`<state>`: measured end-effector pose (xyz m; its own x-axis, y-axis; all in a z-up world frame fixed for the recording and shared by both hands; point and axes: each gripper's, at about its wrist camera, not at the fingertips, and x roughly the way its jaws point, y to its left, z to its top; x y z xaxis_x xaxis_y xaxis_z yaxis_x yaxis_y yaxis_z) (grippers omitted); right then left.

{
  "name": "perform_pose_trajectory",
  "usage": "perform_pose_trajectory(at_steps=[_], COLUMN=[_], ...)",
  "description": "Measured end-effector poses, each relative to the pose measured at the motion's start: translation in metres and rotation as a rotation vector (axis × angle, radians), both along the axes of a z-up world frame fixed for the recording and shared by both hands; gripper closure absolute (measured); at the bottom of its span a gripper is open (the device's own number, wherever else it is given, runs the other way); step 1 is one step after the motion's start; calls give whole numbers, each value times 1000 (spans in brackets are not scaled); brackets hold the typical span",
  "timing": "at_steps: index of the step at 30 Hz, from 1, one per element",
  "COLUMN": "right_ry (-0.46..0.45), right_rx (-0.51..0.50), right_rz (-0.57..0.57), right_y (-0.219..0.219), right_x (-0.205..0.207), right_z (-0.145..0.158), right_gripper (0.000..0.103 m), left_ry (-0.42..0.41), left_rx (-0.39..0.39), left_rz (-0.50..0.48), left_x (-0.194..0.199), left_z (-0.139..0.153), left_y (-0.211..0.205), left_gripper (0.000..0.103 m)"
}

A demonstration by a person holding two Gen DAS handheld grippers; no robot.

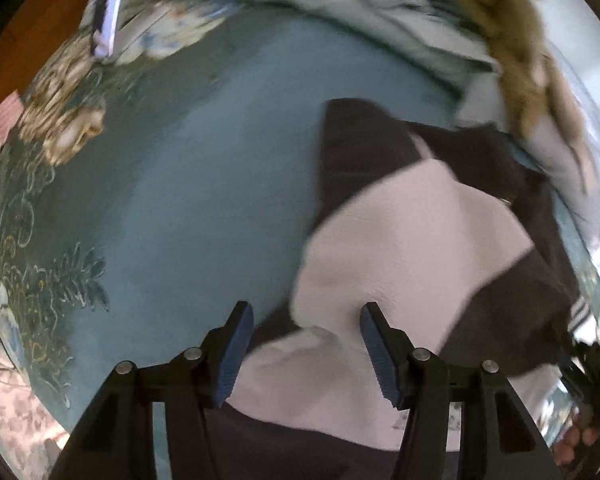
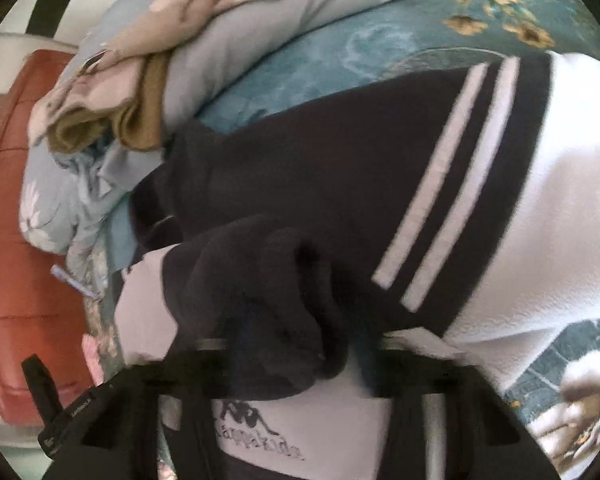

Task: Fold clothes

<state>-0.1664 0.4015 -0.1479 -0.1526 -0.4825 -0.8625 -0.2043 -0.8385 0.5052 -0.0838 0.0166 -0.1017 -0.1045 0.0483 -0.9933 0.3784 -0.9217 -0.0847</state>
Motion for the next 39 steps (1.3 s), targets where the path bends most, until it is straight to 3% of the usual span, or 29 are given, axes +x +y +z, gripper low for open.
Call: perform_pose_trajectory(at_steps=[5, 11, 15, 21, 23, 29, 33, 35, 36, 39], right_ry=[16, 58, 116, 149, 119, 58, -8, -25, -22, 48], right_rx=[63, -12, 98, 321, 317, 330, 367, 338, 326, 337], right_rz=[-5, -15, -196, -526, -615, -784, -726, -732, -732, -677], right_y=[0, 16, 90, 224, 262, 322, 326, 328, 327, 313], right_x=[-3, 4, 30, 72, 80, 87, 74, 73, 73, 68], right_z=[4, 24, 47, 70, 63, 40, 16, 9, 9, 35], right_gripper=[81, 75, 74, 58, 45, 45, 45, 45, 48, 83], left_ry=[-15, 25, 43, 78, 85, 83, 79, 78, 79, 73], left_rx=[0, -23, -30, -6, 12, 43, 44, 39, 36, 39], left_rz=[-13, -46, -86, -146, -159, -194, -214, -215, -213, -192], left_x=[1, 4, 5, -6, -9, -11, -13, -10, -8, -2], left_z=[-11, 13, 27, 41, 43, 43, 45, 46, 46, 45], left_y=[1, 17, 33, 79, 93, 126, 135, 134, 132, 123], left_gripper=[43, 43, 43, 43, 43, 43, 43, 43, 43, 43])
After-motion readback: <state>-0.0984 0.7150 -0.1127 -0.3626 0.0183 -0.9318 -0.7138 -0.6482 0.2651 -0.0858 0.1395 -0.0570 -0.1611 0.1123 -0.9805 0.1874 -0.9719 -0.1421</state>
